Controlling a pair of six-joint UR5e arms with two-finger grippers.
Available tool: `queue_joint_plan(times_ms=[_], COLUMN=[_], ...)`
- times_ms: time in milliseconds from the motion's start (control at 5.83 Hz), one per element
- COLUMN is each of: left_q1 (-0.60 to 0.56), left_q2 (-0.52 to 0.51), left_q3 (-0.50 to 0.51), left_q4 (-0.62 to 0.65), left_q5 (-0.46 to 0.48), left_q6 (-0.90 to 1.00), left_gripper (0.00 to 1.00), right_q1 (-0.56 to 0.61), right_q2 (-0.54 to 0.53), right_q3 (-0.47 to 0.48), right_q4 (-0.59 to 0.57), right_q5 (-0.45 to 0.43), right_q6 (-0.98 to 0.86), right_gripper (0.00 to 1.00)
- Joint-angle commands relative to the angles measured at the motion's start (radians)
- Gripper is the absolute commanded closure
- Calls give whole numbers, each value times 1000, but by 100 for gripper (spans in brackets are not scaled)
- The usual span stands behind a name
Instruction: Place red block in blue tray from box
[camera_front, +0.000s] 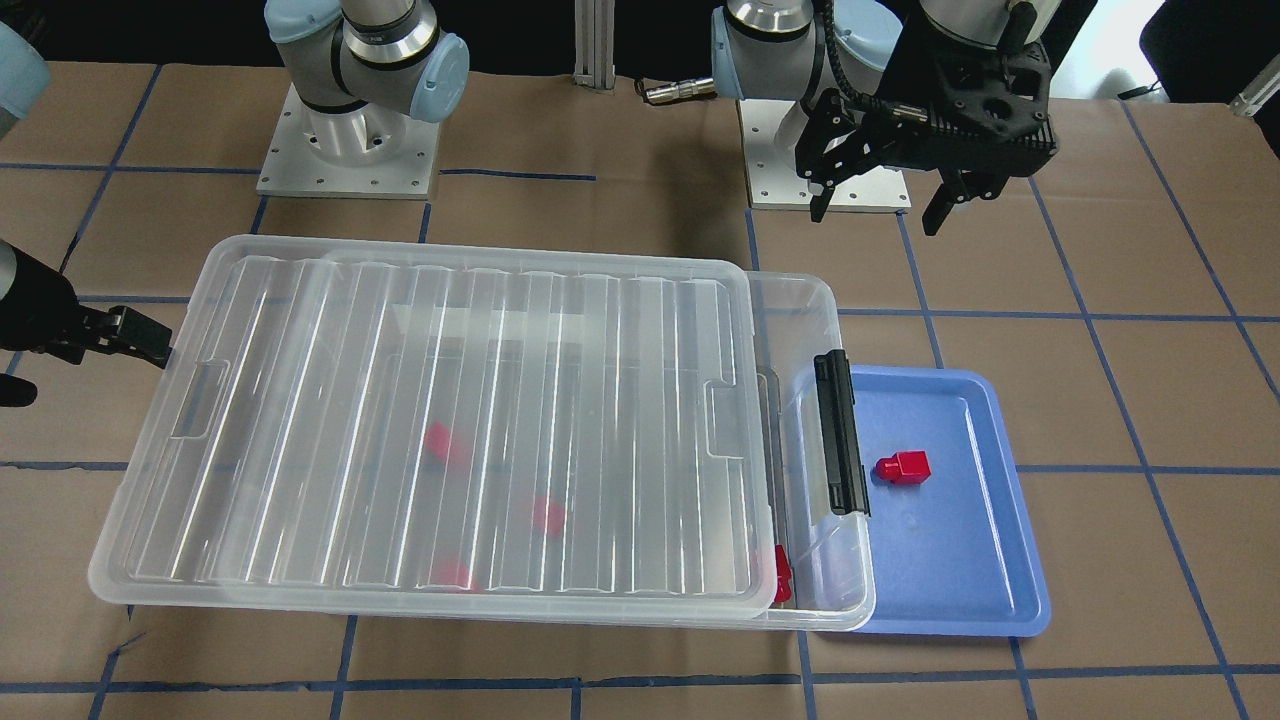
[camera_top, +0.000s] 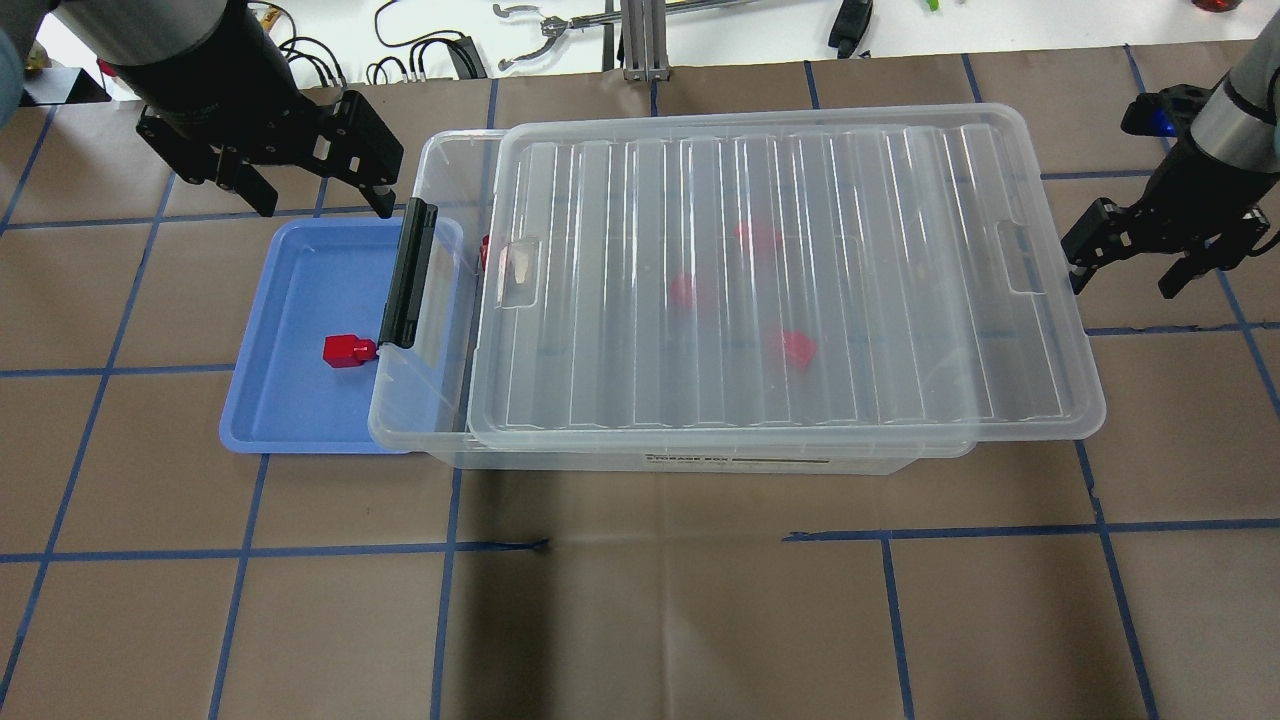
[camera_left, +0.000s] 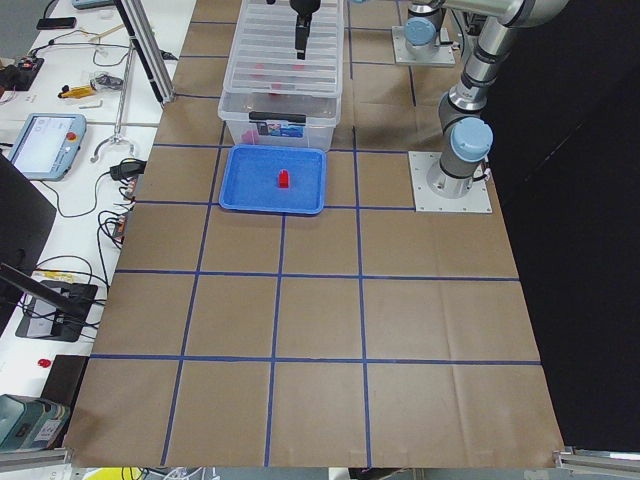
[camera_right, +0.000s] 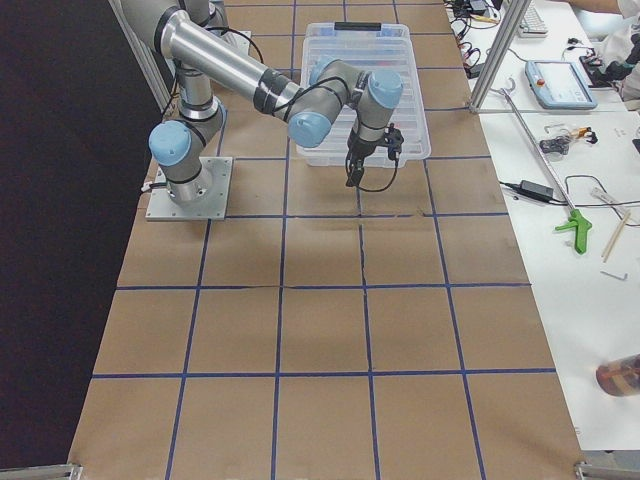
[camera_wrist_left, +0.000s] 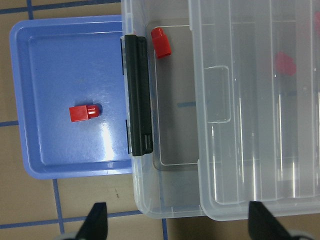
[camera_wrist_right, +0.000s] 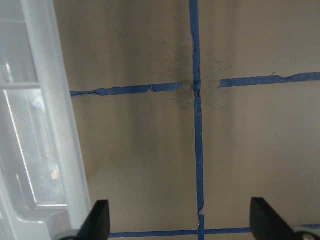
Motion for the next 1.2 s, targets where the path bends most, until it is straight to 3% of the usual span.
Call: queue_joint_plan(times_ms=[0, 343, 1030], left_q1=[2, 2, 2], left_q2=[0, 0, 0], left_q3=[2, 4, 2], left_q4=[0, 0, 0], left_q5=[-1, -1, -1], left_q6=[2, 2, 2], left_gripper=[2, 2, 2], right_q1=[37, 76, 114], right_q2=[-5, -5, -3], right_q3=[2, 0, -4], right_q4=[0, 2, 2], right_q5=[2, 49, 50], right_q6=[22, 51, 54], right_gripper=[0, 0, 0])
